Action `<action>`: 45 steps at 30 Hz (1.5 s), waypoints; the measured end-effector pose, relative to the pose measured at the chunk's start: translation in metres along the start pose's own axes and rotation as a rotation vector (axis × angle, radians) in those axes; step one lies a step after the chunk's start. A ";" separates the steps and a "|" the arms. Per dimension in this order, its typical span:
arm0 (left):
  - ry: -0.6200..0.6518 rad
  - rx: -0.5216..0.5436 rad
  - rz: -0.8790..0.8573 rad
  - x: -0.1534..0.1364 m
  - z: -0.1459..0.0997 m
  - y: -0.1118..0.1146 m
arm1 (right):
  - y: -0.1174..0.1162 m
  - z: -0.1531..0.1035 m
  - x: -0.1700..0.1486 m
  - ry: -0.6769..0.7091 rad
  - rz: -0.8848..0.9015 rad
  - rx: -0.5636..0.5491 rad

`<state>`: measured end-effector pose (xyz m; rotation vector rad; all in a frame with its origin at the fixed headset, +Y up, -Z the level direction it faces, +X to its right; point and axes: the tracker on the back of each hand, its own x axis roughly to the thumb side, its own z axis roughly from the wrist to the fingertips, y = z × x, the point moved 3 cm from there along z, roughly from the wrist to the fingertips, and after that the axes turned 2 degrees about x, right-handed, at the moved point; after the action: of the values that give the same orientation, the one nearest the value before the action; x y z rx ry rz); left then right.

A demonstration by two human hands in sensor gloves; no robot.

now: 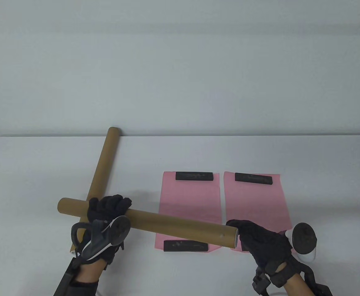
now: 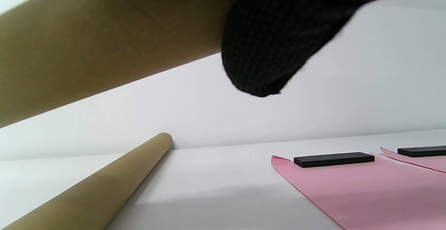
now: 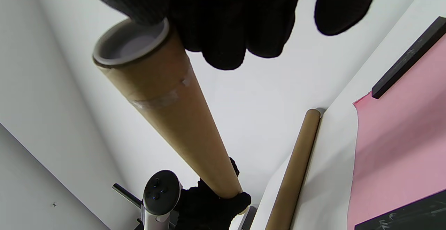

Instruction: Roll up papers and store in mailing tubes

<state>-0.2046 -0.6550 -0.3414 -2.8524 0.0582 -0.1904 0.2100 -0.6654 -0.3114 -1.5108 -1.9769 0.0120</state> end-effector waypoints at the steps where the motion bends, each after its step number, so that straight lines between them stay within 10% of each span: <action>1: -0.001 0.000 -0.005 0.001 -0.001 0.000 | 0.000 0.000 -0.001 -0.002 0.005 -0.003; 17: -0.022 0.163 0.133 0.016 -0.011 -0.018 | 0.000 0.003 -0.047 -0.254 0.313 0.070; 38: 0.030 0.173 0.222 0.028 -0.013 -0.012 | 0.022 -0.004 -0.055 -0.455 -0.133 -0.091; 45: -0.006 0.128 0.219 0.019 -0.010 -0.009 | 0.058 -0.007 -0.028 -0.423 -0.665 -0.246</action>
<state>-0.1873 -0.6498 -0.3275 -2.6938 0.3426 -0.1351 0.2672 -0.6728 -0.3415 -0.9651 -2.8293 -0.2140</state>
